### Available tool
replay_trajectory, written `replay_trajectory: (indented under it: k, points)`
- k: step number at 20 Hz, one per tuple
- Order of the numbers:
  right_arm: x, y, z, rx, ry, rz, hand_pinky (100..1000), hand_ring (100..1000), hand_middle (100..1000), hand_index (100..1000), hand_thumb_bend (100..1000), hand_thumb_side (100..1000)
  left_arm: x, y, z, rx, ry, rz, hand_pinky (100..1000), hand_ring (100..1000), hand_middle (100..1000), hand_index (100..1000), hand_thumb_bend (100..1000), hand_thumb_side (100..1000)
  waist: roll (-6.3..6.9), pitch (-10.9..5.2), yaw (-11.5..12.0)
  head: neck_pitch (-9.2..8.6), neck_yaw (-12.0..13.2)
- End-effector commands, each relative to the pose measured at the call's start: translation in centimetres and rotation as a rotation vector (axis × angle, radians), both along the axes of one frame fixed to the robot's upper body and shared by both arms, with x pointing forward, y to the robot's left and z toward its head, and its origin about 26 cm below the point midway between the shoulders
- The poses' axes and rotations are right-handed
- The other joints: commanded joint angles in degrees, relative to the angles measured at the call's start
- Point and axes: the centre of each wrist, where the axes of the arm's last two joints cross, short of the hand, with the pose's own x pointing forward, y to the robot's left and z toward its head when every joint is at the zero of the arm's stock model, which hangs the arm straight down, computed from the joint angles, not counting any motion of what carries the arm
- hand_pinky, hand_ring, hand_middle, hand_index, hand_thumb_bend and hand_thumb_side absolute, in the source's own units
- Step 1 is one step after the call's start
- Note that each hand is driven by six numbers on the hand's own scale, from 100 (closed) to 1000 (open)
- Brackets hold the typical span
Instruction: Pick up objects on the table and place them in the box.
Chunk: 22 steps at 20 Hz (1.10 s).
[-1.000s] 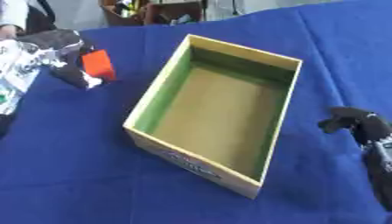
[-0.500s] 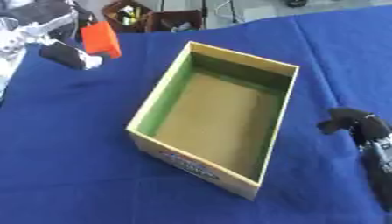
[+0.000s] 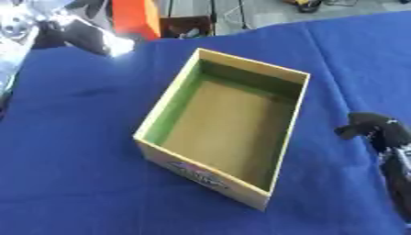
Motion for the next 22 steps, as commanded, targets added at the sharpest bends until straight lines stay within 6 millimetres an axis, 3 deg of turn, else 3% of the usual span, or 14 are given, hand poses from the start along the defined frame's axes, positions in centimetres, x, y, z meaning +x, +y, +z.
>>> replay_trajectory:
  k: [1, 3, 4, 5, 6, 22]
  points:
    - [-0.2, -0.2, 0.8, 0.001, -0.029, -0.003, 936, 690, 529, 778, 100, 995, -1.5, -2.1, 0.9, 0.020, -0.041, -0.044, 100, 262, 355, 499, 100, 437, -0.52, -1.44, -0.10, 0.07, 0.49]
    - [-0.2, -0.3, 0.9, 0.013, -0.030, -0.012, 937, 689, 529, 779, 100, 998, -1.6, -3.1, 0.3, 0.035, -0.042, -0.057, 100, 267, 359, 500, 100, 433, -0.54, -1.27, -0.12, -0.21, 0.24]
    - [-0.2, -0.3, 0.9, 0.019, -0.029, -0.020, 938, 689, 529, 778, 100, 985, -1.6, -3.5, 0.0, 0.045, -0.043, -0.061, 100, 268, 353, 501, 100, 375, -0.56, -1.21, -0.08, -0.25, 0.12]
    - [-0.2, -0.3, 1.0, 0.023, -0.027, -0.027, 938, 689, 529, 778, 100, 999, -1.6, -3.8, -0.2, 0.055, -0.045, -0.062, 100, 268, 354, 501, 100, 432, -0.59, -1.14, -0.05, -0.28, 0.06]
    - [-0.1, -0.3, 1.0, 0.026, -0.024, -0.032, 940, 689, 528, 779, 100, 1000, -1.6, -4.1, -0.5, 0.064, -0.047, -0.064, 100, 269, 324, 500, 100, 434, -0.62, -1.04, -0.05, -0.34, 0.04]
    - [0.0, 0.1, 1.2, 0.084, 0.002, -0.092, 946, 690, 528, 788, 100, 1000, 1.0, -7.8, -6.3, 0.206, 0.006, -0.049, 100, 276, 337, 502, 100, 432, -0.91, 0.02, -0.62, -0.57, -0.27]
